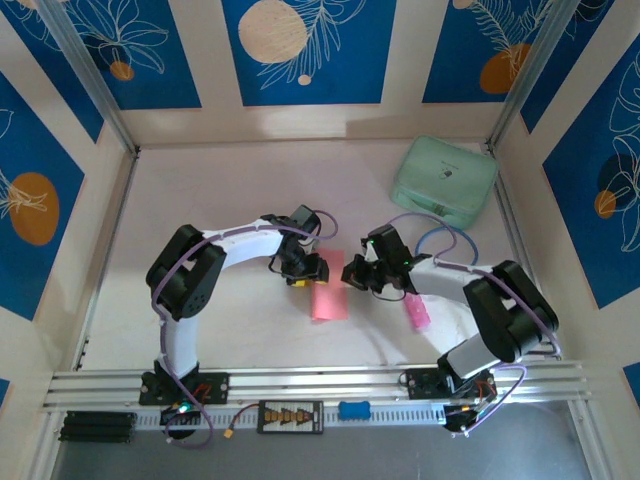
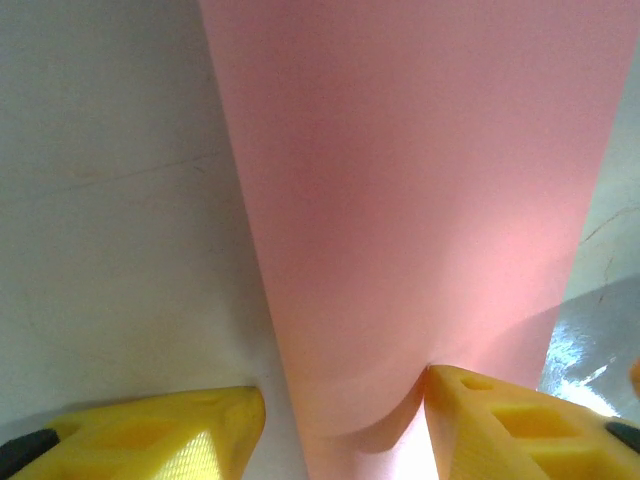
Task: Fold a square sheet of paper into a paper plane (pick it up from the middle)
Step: Hold the square sheet of paper at the center of the table.
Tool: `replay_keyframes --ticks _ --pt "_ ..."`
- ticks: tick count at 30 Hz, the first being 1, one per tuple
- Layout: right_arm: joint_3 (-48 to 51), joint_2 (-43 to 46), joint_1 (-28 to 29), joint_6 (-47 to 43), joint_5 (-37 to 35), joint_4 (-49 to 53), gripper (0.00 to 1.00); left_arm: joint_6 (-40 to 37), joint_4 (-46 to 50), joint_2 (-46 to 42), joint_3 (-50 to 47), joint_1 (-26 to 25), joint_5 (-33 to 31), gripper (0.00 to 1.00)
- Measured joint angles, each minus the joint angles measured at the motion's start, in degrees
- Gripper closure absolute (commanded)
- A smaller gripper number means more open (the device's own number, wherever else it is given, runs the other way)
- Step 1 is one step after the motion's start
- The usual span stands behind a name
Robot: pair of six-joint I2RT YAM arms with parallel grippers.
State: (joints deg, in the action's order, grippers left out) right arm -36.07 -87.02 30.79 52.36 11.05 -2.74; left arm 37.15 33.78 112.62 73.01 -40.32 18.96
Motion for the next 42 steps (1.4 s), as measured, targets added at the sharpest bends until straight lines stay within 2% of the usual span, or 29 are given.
replay_keyframes --ticks 10,18,23,28,31,35,37,42 --pt "-2.45 -7.43 1.51 -0.9 0.57 -0.79 1.0 0.02 -0.02 0.02 0.0 0.0 0.0 0.45" --pt "-1.75 -7.69 1.33 -3.5 0.59 -2.05 1.0 0.39 -0.5 -0.42 -0.33 0.0 0.09 0.44" --pt "-2.36 -7.91 0.81 -5.75 0.87 -1.11 1.0 0.52 -2.91 -2.69 -2.23 -0.15 -0.28 0.41" --pt "-5.09 -9.25 0.26 -8.59 1.42 2.45 1.0 0.57 -7.32 -8.04 -6.64 0.35 -2.6 0.43" --pt "-6.8 -10.16 -0.02 -10.12 1.4 4.22 1.0 1.36 -11.37 -12.46 -9.62 1.22 -2.03 0.53" --pt "-7.43 -10.4 -0.17 -11.06 1.42 5.2 1.0 2.58 -19.58 -15.85 -13.33 2.12 2.71 0.87" --pt "-7.43 -10.4 -0.17 -11.08 1.42 5.27 1.0 3.69 -24.26 -15.74 -14.73 2.34 5.81 1.0" --pt "-7.43 -10.4 -0.28 -11.23 1.44 5.33 1.0 6.43 -33.38 -14.27 -17.7 2.34 11.54 1.0"
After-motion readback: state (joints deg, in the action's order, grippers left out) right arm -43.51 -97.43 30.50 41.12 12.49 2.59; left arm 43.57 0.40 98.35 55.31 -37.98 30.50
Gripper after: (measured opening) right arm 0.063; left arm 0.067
